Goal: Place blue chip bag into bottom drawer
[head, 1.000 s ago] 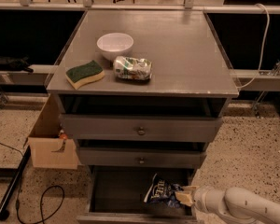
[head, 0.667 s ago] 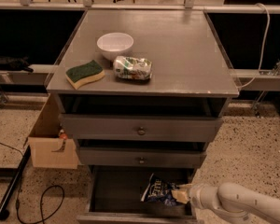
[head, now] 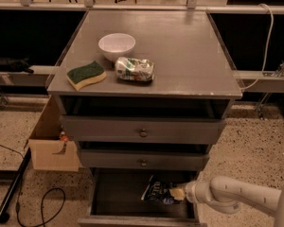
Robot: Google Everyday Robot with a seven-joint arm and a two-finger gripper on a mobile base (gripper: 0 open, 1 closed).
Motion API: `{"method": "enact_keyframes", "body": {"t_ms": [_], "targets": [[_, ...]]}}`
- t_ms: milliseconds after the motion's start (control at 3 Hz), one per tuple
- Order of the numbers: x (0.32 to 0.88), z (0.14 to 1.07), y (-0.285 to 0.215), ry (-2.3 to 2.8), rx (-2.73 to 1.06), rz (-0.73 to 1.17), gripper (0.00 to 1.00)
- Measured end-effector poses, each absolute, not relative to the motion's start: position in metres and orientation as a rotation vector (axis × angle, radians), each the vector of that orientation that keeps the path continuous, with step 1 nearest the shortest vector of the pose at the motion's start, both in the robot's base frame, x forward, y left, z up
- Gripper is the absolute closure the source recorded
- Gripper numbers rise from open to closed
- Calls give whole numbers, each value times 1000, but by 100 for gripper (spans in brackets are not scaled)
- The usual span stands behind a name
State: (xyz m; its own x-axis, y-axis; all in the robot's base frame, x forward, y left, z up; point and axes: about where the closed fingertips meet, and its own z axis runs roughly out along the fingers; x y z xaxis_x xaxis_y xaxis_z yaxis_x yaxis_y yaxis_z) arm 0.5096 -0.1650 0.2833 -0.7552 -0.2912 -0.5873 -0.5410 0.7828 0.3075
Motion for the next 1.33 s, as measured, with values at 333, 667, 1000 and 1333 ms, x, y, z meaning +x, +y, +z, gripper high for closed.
{"method": "enact_keyframes", "body": {"t_ms": [333, 667, 1000, 1333], "targets": [[519, 262, -169, 2476, -589, 667, 100], [526, 237, -168, 2511, -573, 683, 100], [525, 214, -164, 2547, -573, 689, 100], [518, 196, -152, 2577, -595, 702, 100]]}}
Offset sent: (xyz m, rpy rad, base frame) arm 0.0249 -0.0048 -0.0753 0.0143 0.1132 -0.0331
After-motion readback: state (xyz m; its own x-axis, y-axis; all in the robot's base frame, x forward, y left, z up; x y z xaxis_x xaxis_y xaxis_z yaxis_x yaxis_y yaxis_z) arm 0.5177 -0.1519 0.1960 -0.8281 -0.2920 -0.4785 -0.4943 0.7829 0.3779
